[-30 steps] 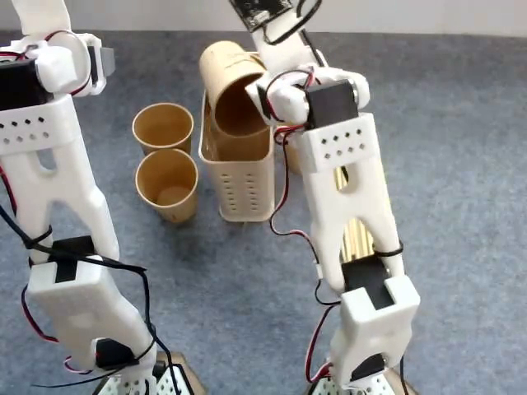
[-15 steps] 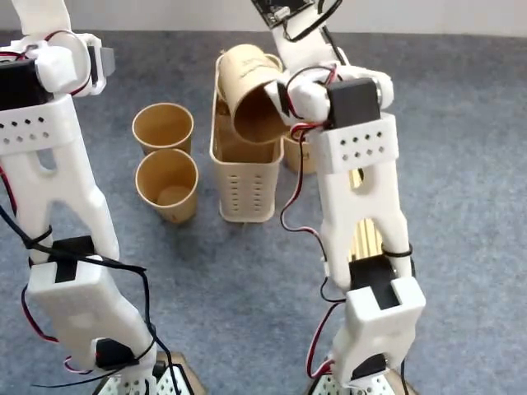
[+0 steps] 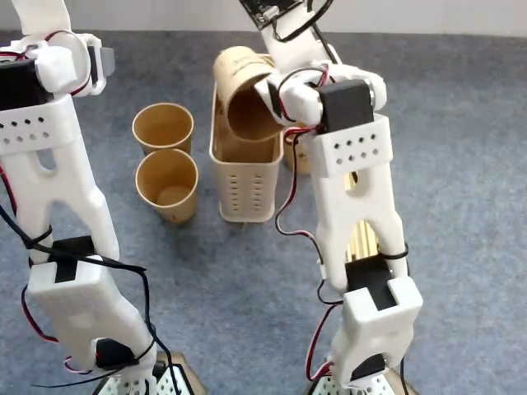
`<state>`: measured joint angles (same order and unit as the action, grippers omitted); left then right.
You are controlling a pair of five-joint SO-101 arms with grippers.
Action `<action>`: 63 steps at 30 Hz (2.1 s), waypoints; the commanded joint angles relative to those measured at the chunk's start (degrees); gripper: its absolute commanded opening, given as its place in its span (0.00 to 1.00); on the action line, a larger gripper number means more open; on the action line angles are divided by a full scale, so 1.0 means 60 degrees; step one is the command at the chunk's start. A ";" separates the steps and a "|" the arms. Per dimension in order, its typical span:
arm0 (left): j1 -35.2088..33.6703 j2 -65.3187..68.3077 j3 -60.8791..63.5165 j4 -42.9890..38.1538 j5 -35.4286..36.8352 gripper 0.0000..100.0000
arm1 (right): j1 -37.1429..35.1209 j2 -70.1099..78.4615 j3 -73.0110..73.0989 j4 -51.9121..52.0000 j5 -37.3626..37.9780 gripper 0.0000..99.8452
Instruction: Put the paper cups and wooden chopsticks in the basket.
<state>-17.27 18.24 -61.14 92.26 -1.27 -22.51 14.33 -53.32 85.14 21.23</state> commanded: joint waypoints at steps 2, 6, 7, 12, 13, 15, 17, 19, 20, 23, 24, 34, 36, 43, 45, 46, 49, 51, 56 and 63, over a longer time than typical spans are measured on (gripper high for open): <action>-0.0037 -0.0388 -0.0022 0.0088 0.0044 0.23 | -0.0022 -0.0535 -0.0359 -0.0183 0.0029 0.14; -0.0022 -0.0168 -0.0051 0.0059 0.0044 0.23 | -0.0022 -0.0549 -0.0374 -0.0784 0.0029 0.14; -0.0022 -0.0051 -0.0051 0.0044 0.0044 0.23 | -0.0037 -0.0549 -0.0374 -0.0945 0.0029 0.14; -0.0037 0.0520 -0.0095 0.0029 0.0044 0.23 | -0.0051 -0.0476 -0.0286 -0.2015 0.0029 0.14; -0.0037 0.0608 -0.0095 0.0029 0.0059 0.23 | -0.0037 -0.0462 -0.0271 -0.2234 0.0029 0.14; -0.0037 0.0652 -0.0095 0.0015 0.0059 0.23 | -0.0037 -0.0447 -0.0256 -0.2894 0.0015 0.14; -0.0022 0.0652 -0.0110 0.0015 0.0059 0.23 | -0.0037 -0.0330 -0.0183 -0.3802 0.0015 0.14; -0.0022 0.0652 -0.0110 0.0015 0.0073 0.23 | -0.0066 -0.0051 -0.0081 -0.4593 0.0015 0.14; -0.0022 0.0652 -0.0110 0.0015 0.0073 0.23 | -0.0066 0.0110 -0.0066 -0.4799 0.0015 0.14; -0.0095 0.0637 -0.0110 0.0073 0.0059 0.23 | -0.0037 0.0872 0.0315 -0.4813 0.0015 0.14; -0.0110 0.0637 -0.0110 0.0073 0.0044 0.23 | 0.0022 0.1062 0.0344 -0.4667 0.0015 0.14; -0.0125 0.0623 -0.0066 0.1451 0.0044 0.23 | 0.0652 -0.1282 -0.3949 0.2689 -0.0630 0.14; -0.0198 0.0623 -0.0051 0.1480 0.0044 0.23 | 0.1575 -0.1751 -0.3377 0.2645 -0.1231 0.14; -0.0286 -0.0022 0.1194 0.1509 0.0117 0.23 | 0.2996 -0.1033 0.1165 0.1736 -0.1495 0.14; -0.0154 -0.0960 0.2278 0.1509 0.0103 0.23 | 0.2996 -0.0535 0.2073 0.1077 -0.1509 0.14; -0.0125 -0.1590 0.2864 0.1509 0.0073 0.23 | 0.2996 -0.0286 0.2220 0.0769 -0.1509 0.14; -0.0007 -0.3597 0.4930 0.1509 -0.0220 0.23 | 0.3040 0.0300 0.2234 0.0300 -0.1509 0.14; 0.0256 -0.4755 0.6469 0.1509 -0.0484 0.23 | 0.3011 0.0579 0.2234 0.0110 -0.1509 0.14; 0.1194 -0.6161 0.9077 0.1436 -0.0689 0.23 | 0.2879 0.0857 0.2234 -0.0447 -0.1919 0.14; 0.1370 -0.5634 0.9531 0.1421 -0.0718 0.23 | 0.2264 0.0916 0.1751 -0.0520 -0.2725 0.14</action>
<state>-9.98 -16.04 -4.18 100.97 -5.05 -6.59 20.40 -40.40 82.95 6.73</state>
